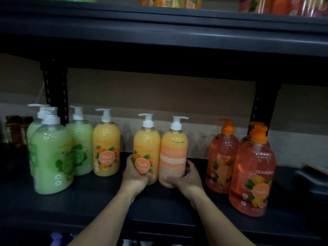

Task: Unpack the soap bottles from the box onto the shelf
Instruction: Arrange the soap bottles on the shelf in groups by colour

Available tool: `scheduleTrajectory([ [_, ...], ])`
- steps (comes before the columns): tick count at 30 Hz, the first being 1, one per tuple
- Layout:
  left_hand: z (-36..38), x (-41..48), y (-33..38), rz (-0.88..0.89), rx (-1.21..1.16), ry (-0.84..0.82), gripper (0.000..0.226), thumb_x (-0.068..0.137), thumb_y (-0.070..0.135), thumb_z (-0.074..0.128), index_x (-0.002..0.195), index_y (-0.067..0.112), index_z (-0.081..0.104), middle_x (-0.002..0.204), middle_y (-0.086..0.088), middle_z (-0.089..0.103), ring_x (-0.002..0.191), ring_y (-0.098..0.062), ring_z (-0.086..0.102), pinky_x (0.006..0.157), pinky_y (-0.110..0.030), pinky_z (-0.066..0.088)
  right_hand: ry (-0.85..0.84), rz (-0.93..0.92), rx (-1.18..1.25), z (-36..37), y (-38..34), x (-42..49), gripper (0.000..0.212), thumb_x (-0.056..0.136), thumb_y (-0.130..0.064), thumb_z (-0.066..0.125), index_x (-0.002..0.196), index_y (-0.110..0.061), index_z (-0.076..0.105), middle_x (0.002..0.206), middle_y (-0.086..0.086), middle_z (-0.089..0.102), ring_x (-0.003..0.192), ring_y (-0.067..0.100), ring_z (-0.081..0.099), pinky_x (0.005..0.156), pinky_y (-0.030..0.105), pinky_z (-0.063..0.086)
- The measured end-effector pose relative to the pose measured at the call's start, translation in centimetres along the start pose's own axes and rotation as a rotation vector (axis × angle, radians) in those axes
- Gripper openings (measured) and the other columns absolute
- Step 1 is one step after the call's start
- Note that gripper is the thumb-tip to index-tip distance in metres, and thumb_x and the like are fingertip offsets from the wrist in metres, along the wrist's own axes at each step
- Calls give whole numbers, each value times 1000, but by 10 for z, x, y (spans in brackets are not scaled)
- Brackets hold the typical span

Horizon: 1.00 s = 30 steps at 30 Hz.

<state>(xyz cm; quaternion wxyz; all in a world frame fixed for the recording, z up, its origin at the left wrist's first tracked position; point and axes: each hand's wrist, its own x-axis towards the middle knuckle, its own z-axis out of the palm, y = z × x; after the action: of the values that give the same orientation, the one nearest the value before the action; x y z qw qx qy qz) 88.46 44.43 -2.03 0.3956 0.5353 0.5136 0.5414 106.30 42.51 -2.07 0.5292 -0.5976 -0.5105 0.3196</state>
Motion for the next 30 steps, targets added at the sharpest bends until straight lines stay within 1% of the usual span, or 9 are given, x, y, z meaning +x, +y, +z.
scheduleTrajectory([
  [6,1,-1,1,8,1,-10,102,64,0,87,145,28,31,120,3,58,114,-19,56,87,-30,49,68,39,-251,17,-8,-1,122,44,-57,91,144,-35,23,135,3,27,134,23,23,112,43,34],
  [10,0,-1,2,13,3,-11,101,67,0,85,146,28,30,118,5,56,112,-17,55,88,-29,46,-189,41,26,-7,1,3,114,59,-30,94,150,-26,25,130,-7,51,125,15,50,110,42,42],
  [13,1,-3,4,13,9,-5,100,67,-1,84,146,29,30,115,7,56,112,-16,55,89,-29,47,-201,33,206,-15,7,4,94,74,-4,83,151,-17,29,120,-9,59,117,14,57,107,40,46],
  [17,0,-2,3,21,2,-12,98,68,-1,83,145,29,31,115,7,56,109,-15,55,84,-26,45,-96,2,122,-11,6,4,103,58,-16,95,140,-26,35,127,-2,54,112,12,57,96,34,51],
  [19,1,-2,2,22,-1,-14,98,67,0,83,145,29,31,118,6,58,109,-16,56,82,-25,45,-33,-43,-41,-6,4,0,114,45,-35,98,139,-37,34,126,-4,47,115,13,53,100,36,50],
  [21,0,-2,1,23,3,-12,99,66,1,84,145,29,30,118,5,58,109,-17,57,83,-27,45,-13,-103,-173,-1,0,-3,105,40,-48,96,127,-43,38,123,-5,40,119,13,45,104,35,47],
  [23,0,-1,1,19,5,-13,101,66,2,85,145,29,30,117,5,59,109,-17,57,83,-27,45,-81,-92,-182,-3,-1,-5,101,45,-47,96,128,-39,39,123,-7,34,119,10,41,106,33,45],
  [26,1,-2,1,12,5,-21,101,66,1,85,145,30,29,117,5,59,109,-17,57,85,-28,47,-238,-46,67,-12,3,-3,100,54,-29,96,137,-31,41,128,-9,55,116,8,57,106,36,47],
  [30,0,2,-3,14,5,-13,103,64,3,86,146,29,29,119,4,60,111,-18,58,90,-32,48,-214,-36,122,-11,8,2,97,57,-18,95,137,-28,42,120,-9,64,110,8,61,100,34,50],
])
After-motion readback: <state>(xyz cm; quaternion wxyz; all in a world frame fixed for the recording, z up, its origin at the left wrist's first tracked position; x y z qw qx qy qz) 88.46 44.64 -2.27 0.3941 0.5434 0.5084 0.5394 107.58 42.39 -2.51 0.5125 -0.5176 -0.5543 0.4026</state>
